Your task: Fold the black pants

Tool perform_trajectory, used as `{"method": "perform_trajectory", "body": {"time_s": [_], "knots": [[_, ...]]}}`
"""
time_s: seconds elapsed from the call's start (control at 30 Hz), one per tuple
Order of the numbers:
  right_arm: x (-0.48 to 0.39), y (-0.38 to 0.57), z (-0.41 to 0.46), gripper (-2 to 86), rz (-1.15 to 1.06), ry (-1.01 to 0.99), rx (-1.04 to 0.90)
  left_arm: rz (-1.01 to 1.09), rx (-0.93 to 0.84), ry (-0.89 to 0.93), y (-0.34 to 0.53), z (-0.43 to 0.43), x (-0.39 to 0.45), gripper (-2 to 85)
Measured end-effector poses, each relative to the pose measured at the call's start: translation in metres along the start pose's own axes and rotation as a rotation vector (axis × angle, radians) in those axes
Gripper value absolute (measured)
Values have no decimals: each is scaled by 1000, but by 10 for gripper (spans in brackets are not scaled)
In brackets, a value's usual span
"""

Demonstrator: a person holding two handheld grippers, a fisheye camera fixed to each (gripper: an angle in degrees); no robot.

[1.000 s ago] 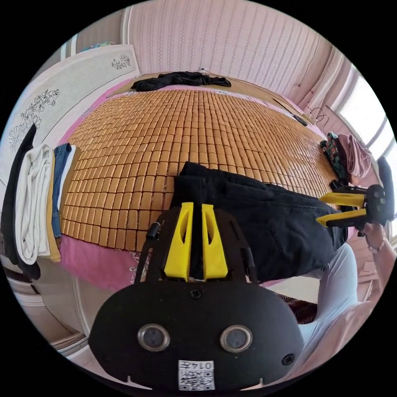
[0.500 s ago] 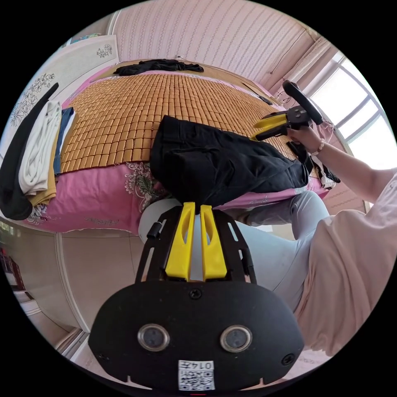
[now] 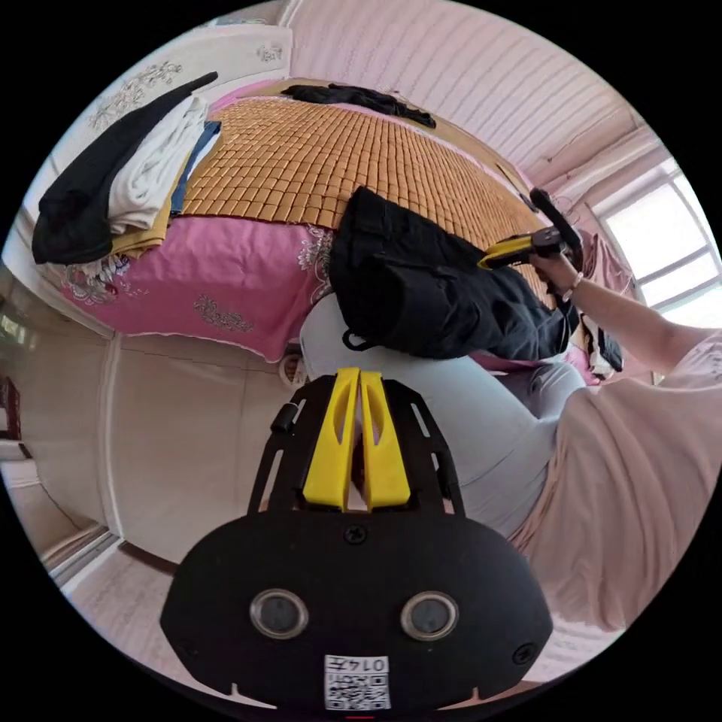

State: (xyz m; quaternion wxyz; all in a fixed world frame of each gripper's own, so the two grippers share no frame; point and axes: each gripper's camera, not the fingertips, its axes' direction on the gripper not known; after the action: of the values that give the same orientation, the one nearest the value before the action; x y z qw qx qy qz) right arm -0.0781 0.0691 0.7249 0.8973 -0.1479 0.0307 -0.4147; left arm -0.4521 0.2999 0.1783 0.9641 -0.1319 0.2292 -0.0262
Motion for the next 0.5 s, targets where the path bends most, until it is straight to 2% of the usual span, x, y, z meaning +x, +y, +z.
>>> {"method": "perform_trajectory", "body": {"time_s": [0.13,0.27,0.33,0.4,0.5], "knots": [[5,10,-20,123,-29,-32,56,-22,107,4,13,-22,2,58],[9,12,-31,137,-27,-88,86,38,248,132,23,-41,21,116],[8,16,-22,135,-29,-135,10,59,231,146,22,-30,31,127],[5,26,-27,121,-29,-83,15,84,100,73,23,4,44,107],[3,52,-36,34,-111,-102,-25,111,12,0,38,27,57,54]]}}
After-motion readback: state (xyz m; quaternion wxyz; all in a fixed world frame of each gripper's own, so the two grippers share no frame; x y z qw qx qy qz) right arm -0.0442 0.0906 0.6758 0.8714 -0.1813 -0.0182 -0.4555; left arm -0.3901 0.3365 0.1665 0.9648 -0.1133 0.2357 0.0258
